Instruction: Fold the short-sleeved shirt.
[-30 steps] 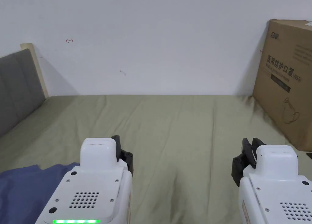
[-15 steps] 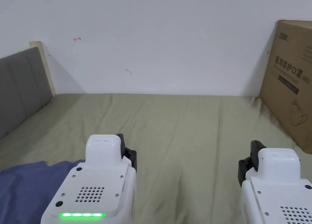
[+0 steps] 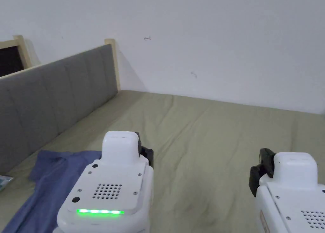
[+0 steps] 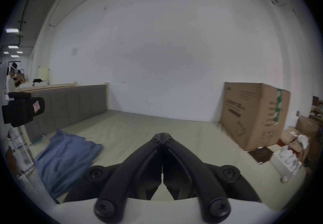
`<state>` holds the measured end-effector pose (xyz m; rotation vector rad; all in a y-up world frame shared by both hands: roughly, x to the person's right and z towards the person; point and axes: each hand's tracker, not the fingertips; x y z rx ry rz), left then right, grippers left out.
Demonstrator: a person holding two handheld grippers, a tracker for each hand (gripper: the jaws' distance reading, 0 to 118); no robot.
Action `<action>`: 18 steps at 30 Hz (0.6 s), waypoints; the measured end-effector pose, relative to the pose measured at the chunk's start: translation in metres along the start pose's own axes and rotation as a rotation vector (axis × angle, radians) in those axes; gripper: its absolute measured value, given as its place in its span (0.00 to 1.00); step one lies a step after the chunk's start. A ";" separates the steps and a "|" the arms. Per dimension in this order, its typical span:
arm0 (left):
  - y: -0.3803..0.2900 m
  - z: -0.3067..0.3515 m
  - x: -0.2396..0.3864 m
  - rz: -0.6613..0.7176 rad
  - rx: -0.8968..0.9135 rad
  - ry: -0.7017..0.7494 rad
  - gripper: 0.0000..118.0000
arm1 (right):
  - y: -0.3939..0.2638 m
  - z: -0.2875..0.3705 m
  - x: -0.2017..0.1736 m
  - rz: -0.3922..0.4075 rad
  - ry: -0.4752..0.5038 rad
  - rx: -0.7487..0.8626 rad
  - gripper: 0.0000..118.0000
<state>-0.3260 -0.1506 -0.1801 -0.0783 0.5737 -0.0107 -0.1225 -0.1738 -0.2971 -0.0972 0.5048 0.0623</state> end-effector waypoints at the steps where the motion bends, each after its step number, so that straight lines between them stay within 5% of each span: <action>1: 0.001 0.003 -0.011 0.007 -0.004 0.035 0.00 | 0.001 -0.004 -0.011 -0.003 0.045 -0.010 0.00; 9: -0.003 0.026 -0.074 0.018 -0.037 0.238 0.00 | -0.006 -0.018 -0.085 0.053 0.259 -0.042 0.00; 18: -0.011 0.019 -0.093 0.041 -0.074 0.282 0.00 | -0.013 -0.024 -0.100 0.062 0.294 -0.073 0.00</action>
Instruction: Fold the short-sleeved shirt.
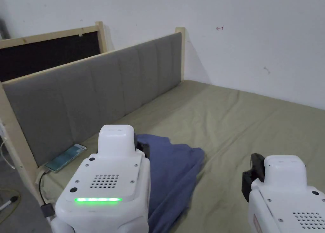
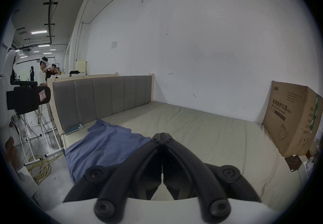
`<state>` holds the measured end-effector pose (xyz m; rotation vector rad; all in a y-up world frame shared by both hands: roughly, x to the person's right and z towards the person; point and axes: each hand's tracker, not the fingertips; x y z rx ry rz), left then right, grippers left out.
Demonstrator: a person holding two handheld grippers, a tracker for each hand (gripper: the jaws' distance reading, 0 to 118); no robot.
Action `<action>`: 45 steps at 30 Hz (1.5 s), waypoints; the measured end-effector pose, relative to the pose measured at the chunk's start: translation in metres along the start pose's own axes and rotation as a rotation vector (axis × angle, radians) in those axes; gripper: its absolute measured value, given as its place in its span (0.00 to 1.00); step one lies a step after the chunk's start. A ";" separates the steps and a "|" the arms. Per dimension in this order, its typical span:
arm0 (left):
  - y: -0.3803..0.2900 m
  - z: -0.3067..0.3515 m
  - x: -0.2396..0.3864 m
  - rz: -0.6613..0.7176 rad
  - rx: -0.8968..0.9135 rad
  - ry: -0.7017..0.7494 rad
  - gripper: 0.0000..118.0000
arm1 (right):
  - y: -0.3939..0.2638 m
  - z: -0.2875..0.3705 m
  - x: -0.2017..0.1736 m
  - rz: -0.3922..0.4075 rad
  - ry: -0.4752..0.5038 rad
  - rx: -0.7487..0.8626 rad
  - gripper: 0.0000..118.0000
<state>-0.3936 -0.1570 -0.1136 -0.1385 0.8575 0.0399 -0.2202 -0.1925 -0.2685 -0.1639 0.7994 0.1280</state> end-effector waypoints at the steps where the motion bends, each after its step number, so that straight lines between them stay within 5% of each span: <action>1: -0.001 -0.004 0.000 0.003 -0.003 -0.008 0.00 | 0.000 -0.001 0.001 -0.001 0.000 -0.005 0.00; 16: -0.143 -0.218 -0.012 0.142 -0.692 -0.075 0.00 | -0.036 -0.029 0.001 0.030 -0.013 -0.147 0.00; 17: -0.149 -0.226 -0.012 0.136 -0.710 -0.090 0.04 | -0.039 -0.032 0.001 0.031 -0.013 -0.160 0.00; 18: -0.149 -0.229 -0.011 0.131 -0.720 -0.084 0.20 | -0.041 -0.035 0.002 0.031 -0.014 -0.171 0.00; 19: -0.151 -0.236 -0.010 0.124 -0.723 -0.080 0.48 | -0.044 -0.038 0.003 0.029 -0.015 -0.184 0.00; 20: -0.154 -0.243 -0.008 0.111 -0.724 -0.084 0.65 | -0.046 -0.041 0.004 0.027 -0.016 -0.194 0.00; 24: -0.160 -0.269 0.004 0.056 -0.761 -0.066 0.94 | -0.053 -0.048 0.007 0.023 -0.022 -0.228 0.00; 28: -0.179 -0.296 0.017 0.051 -0.851 -0.057 0.94 | -0.059 -0.054 0.010 0.040 -0.035 -0.260 0.00; 32: -0.209 -0.298 0.027 0.009 -0.858 -0.050 0.81 | -0.065 -0.056 0.017 0.039 -0.049 -0.285 0.00; 33: -0.202 -0.296 0.032 -0.009 -0.872 -0.038 0.72 | -0.066 -0.056 0.018 0.040 -0.051 -0.292 0.00; 36: -0.194 -0.290 0.034 -0.036 -0.825 -0.019 0.02 | -0.070 -0.058 0.024 0.022 -0.062 -0.318 0.00; 41: -0.189 -0.287 0.035 -0.035 -0.858 -0.025 0.02 | -0.075 -0.055 0.032 -0.030 -0.064 -0.343 0.00; 45: -0.170 -0.288 0.012 0.130 -0.907 -0.072 0.01 | -0.077 -0.052 0.041 -0.033 -0.090 -0.356 0.00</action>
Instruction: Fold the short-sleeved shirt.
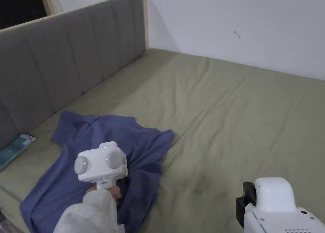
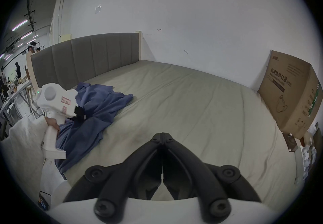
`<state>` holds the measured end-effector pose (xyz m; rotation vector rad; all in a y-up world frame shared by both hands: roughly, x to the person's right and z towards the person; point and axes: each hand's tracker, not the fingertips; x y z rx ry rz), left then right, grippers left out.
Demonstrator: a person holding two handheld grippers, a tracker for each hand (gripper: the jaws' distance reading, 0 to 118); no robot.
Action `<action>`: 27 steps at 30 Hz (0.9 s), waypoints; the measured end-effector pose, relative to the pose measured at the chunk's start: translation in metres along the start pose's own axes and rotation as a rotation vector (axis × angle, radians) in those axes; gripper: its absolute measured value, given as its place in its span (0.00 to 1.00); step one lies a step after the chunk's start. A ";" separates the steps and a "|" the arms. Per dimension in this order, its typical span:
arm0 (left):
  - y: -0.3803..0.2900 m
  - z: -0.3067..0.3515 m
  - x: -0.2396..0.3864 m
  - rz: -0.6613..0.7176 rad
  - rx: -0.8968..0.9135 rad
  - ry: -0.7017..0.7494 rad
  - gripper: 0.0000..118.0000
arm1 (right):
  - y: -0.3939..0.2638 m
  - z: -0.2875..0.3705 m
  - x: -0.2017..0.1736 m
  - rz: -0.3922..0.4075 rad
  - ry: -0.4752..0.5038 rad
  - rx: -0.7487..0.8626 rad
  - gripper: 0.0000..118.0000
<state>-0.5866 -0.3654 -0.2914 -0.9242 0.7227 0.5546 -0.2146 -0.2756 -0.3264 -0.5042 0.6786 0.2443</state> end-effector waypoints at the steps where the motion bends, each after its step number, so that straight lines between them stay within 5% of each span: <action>1: 0.005 0.005 -0.007 0.020 0.017 -0.031 0.01 | 0.000 0.002 0.004 -0.017 -0.007 0.002 0.00; 7: 0.023 0.065 0.015 0.007 0.105 -0.158 0.01 | 0.003 0.018 0.033 -0.084 -0.059 0.026 0.00; 16: 0.012 0.178 0.160 -0.283 0.273 -0.384 0.01 | 0.009 0.080 0.096 -0.183 -0.217 0.135 0.00; 27: -0.143 0.277 0.342 -0.721 0.239 -0.852 0.01 | -0.009 0.186 0.194 -0.302 -0.530 0.239 0.00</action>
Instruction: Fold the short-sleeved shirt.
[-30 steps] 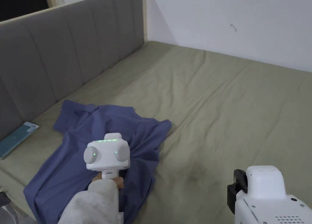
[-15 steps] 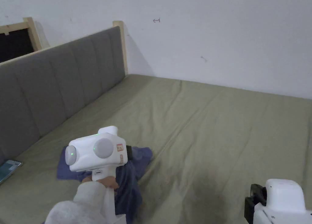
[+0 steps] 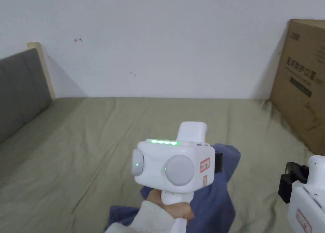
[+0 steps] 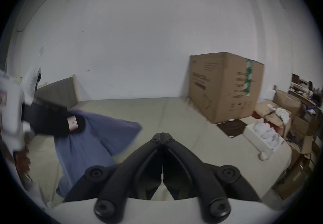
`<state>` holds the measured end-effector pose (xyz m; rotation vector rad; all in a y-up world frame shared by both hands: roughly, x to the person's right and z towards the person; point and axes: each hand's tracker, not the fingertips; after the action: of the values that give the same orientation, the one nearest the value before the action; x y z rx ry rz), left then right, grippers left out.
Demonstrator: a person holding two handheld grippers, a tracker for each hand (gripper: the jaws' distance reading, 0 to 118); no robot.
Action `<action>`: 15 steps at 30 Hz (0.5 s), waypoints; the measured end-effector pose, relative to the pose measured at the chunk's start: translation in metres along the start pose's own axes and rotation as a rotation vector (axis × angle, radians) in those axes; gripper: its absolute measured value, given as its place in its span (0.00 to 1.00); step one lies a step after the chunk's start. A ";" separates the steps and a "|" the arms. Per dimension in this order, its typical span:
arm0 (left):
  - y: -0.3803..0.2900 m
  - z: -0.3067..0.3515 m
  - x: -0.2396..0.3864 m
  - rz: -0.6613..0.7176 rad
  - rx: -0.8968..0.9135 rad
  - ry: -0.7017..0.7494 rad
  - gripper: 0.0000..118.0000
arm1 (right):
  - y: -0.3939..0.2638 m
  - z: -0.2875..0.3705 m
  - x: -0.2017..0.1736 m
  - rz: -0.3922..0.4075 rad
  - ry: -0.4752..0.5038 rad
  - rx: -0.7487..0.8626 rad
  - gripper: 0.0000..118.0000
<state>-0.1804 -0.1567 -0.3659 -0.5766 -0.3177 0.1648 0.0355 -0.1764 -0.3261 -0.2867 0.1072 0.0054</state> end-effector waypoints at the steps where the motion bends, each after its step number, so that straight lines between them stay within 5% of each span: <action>1: -0.012 -0.016 0.014 -0.039 -0.035 -0.013 0.01 | -0.002 0.003 0.011 -0.002 -0.023 -0.003 0.00; 8: -0.131 -0.122 0.057 -0.067 -0.396 -0.005 0.01 | -0.043 0.002 0.057 -0.035 -0.110 -0.142 0.00; 13: -0.171 -0.150 0.053 -0.064 -0.469 0.022 0.02 | -0.066 -0.006 0.065 -0.025 -0.119 -0.209 0.00; 15: -0.167 -0.146 0.047 -0.046 -0.491 -0.001 0.13 | -0.069 -0.010 0.064 -0.028 -0.115 -0.225 0.00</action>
<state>-0.0763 -0.3577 -0.3772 -1.0535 -0.3748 0.0408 0.0998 -0.2461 -0.3235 -0.5123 -0.0119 0.0060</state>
